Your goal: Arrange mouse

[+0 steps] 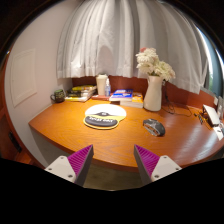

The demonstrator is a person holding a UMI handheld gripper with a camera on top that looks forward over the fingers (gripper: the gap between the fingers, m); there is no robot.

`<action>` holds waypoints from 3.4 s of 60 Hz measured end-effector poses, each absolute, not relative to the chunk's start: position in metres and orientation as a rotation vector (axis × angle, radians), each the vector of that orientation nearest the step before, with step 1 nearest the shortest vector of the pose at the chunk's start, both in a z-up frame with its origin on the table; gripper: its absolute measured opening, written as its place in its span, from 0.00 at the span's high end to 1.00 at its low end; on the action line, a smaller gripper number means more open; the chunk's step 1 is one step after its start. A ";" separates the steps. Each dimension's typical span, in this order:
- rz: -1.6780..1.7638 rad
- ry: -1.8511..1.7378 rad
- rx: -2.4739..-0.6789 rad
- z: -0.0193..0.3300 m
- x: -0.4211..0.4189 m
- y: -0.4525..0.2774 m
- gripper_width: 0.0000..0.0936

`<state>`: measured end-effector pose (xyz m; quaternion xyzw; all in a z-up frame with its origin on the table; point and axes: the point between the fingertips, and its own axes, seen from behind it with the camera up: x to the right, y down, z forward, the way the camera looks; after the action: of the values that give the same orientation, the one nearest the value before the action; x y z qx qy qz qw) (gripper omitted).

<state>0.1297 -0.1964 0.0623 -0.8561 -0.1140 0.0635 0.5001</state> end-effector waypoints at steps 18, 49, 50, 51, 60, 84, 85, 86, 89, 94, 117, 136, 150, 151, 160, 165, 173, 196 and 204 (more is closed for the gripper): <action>0.022 -0.082 -2.130 0.032 0.252 -0.110 0.14; 0.047 -0.062 -2.190 0.008 0.299 0.045 0.14; 0.047 -0.053 -2.194 0.008 0.299 0.048 0.15; 0.046 -0.045 -2.197 0.008 0.300 0.051 0.15; 0.059 0.033 -2.237 -0.001 0.305 0.062 0.21; -0.052 0.108 -2.267 -0.011 0.298 0.064 0.57; -0.057 0.115 -2.273 -0.012 0.298 0.064 0.59; -0.063 0.119 -2.272 -0.011 0.299 0.065 0.59; -0.081 0.132 -2.291 -0.012 0.298 0.064 0.62; -0.101 0.183 -2.329 -0.008 0.298 0.062 0.62; -0.145 0.132 -1.951 0.263 0.184 0.085 0.62; 0.005 0.010 -2.157 0.130 0.049 0.123 0.62; 0.009 -0.010 -2.335 0.002 0.023 0.112 0.62; 0.014 -0.008 -2.342 -0.003 0.022 0.110 0.62; 0.014 -0.012 -2.325 -0.008 0.022 0.107 0.54; 0.013 -0.011 -2.313 -0.008 0.022 0.108 0.47; 0.020 0.008 -2.354 -0.004 0.025 0.099 0.16; 0.067 -0.041 -2.183 0.161 0.038 0.004 0.13; 0.091 -0.039 -2.167 0.193 0.048 -0.052 0.13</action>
<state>0.0479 -0.0516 0.1929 -0.8833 -0.0159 0.0373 0.4670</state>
